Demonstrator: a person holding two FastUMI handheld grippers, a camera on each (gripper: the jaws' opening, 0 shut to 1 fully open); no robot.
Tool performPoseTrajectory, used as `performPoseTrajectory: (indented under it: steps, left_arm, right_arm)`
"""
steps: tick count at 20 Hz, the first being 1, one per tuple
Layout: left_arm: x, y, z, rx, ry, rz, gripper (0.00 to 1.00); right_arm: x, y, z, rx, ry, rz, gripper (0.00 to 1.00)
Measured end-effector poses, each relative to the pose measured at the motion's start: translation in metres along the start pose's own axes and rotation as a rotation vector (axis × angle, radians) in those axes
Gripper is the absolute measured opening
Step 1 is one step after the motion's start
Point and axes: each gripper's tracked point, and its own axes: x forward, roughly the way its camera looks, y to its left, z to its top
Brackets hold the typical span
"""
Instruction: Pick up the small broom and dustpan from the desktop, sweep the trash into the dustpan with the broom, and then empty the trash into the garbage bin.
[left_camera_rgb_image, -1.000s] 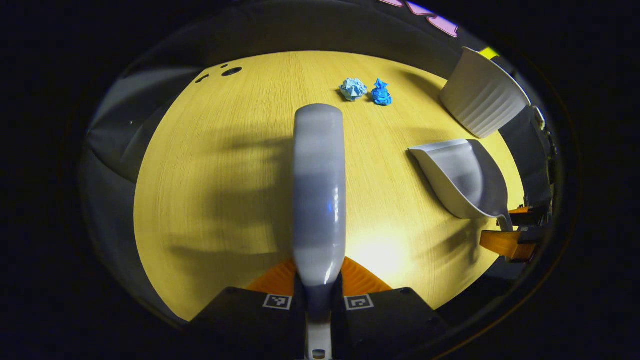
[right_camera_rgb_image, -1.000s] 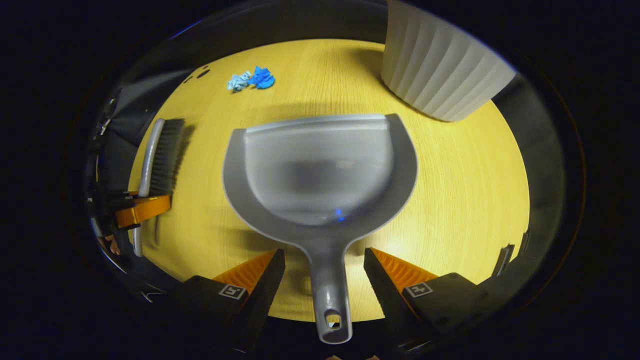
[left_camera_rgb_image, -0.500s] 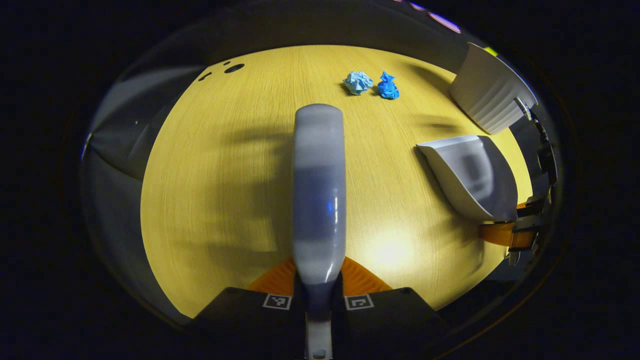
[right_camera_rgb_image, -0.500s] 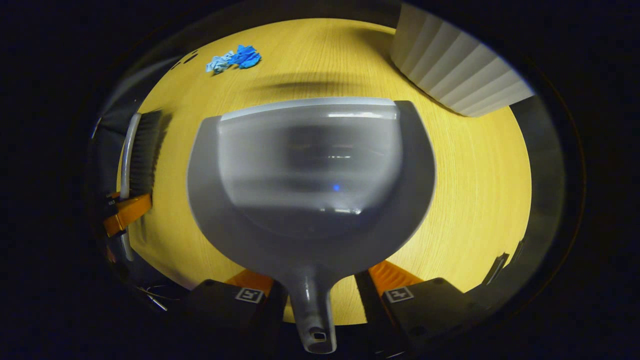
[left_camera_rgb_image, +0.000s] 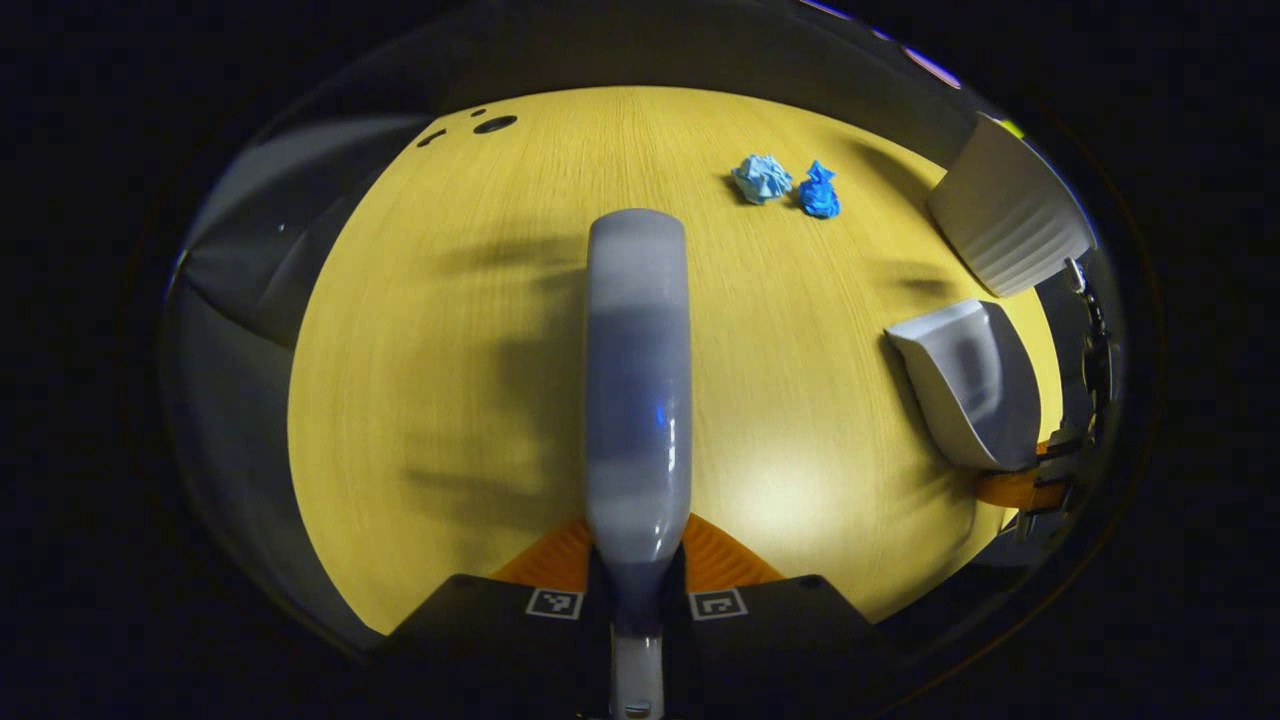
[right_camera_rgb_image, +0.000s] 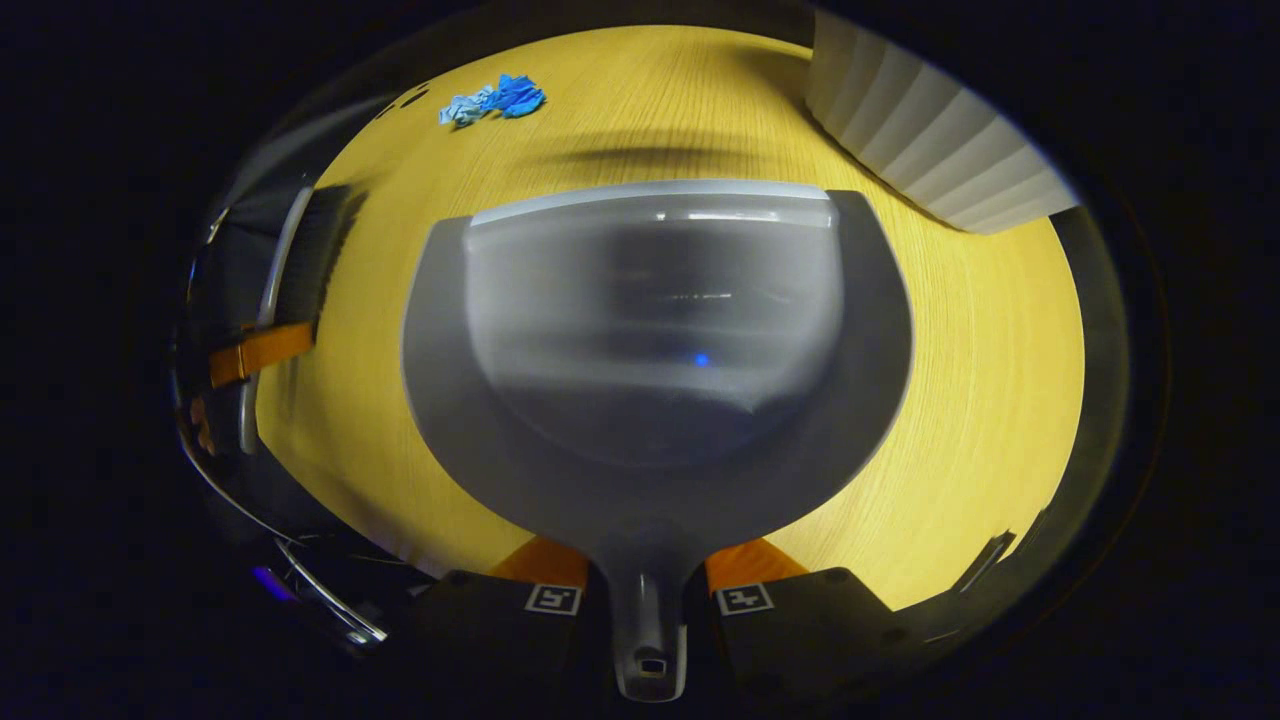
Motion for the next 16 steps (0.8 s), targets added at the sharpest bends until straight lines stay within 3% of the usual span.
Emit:
performPoseTrajectory:
  steps: [1, 6, 10, 16]
  left_arm:
    - [0.001, 0.006, 0.009, 0.009, -0.001, 0.005, 0.24]
    - [0.014, 0.028, 0.061, 0.078, -0.005, 0.051, 0.24]
    - [0.034, 0.021, 0.096, 0.113, 0.022, 0.041, 0.24]
    - [0.049, 0.009, 0.146, 0.39, 0.068, 0.087, 0.24]
  right_arm:
    - [-0.002, -0.002, -0.001, -0.016, -0.002, 0.002, 0.34]
    - [-0.017, -0.009, 0.002, -0.066, -0.041, 0.014, 0.34]
    - [-0.024, -0.018, 0.001, -0.109, -0.066, 0.013, 0.34]
    - [-0.029, -0.022, -0.003, -0.145, -0.101, 0.025, 0.34]
